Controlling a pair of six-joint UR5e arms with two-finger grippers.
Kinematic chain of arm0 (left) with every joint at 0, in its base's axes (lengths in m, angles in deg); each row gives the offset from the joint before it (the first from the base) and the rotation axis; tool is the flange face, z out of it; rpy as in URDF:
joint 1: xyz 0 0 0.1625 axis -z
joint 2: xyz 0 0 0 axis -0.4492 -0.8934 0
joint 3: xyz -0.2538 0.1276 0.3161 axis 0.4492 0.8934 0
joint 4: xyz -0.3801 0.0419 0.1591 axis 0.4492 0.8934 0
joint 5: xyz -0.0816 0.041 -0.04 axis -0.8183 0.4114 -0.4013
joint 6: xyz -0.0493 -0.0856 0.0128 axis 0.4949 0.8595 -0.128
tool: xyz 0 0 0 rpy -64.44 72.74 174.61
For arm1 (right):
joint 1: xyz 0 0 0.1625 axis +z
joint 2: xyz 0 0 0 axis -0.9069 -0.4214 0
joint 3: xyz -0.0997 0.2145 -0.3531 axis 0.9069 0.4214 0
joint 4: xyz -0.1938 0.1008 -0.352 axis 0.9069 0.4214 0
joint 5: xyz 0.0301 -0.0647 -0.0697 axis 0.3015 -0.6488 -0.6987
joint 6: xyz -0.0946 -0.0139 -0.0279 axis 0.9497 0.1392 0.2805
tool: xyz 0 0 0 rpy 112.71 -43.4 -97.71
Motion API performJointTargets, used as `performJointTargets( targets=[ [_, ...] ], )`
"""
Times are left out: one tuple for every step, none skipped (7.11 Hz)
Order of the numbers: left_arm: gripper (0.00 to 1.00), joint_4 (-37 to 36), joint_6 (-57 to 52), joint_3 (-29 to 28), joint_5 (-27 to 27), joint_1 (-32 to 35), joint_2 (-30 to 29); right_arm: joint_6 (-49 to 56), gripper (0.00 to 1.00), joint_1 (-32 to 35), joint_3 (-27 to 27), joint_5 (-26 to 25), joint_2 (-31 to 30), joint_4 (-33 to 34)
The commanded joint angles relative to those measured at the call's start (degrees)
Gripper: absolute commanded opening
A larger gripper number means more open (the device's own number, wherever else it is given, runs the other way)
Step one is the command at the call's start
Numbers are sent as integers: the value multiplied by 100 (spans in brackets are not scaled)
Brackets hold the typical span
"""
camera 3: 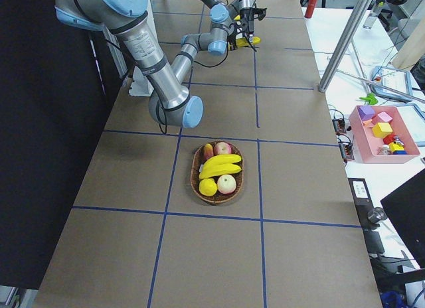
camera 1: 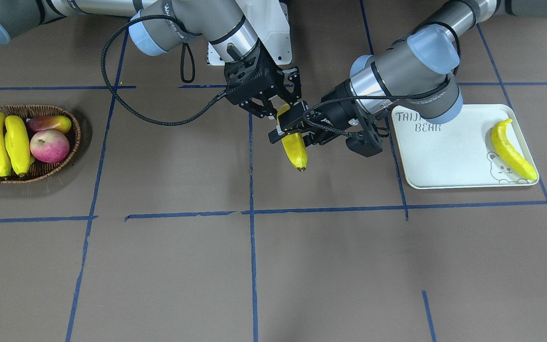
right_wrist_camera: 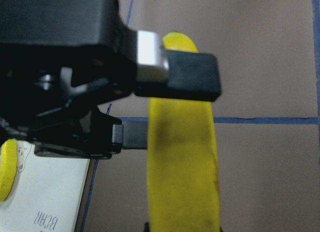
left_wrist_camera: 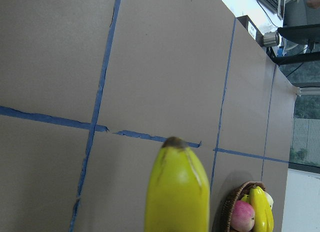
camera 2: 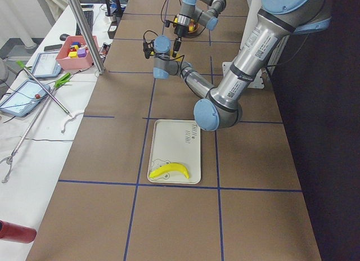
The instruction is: Transfer all bananas from basket to plate
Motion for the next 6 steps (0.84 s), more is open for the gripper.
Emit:
performJointTargets(
  targets=[
    [17, -4, 227, 9, 8, 4, 24, 7, 3, -12, 2, 6, -12, -3],
    [0, -4, 228, 9, 8, 30, 50, 7, 6, -12, -7, 6, -21, -3],
    [0, -4, 228, 9, 52, 48, 59, -2, 20, -12, -16, 6, -21, -3],
    [0, -4, 245, 9, 78, 48, 68, -72, 71, -12, -16, 6, -12, -3],
    [0, -4, 254, 9, 79, 48, 77, -325, 100, -12, -51, 6, -12, -3],
    [0, -13, 254, 9, 79, 66, 94, -319, 100, -4, -95, 15, -4, -3]
  ],
)
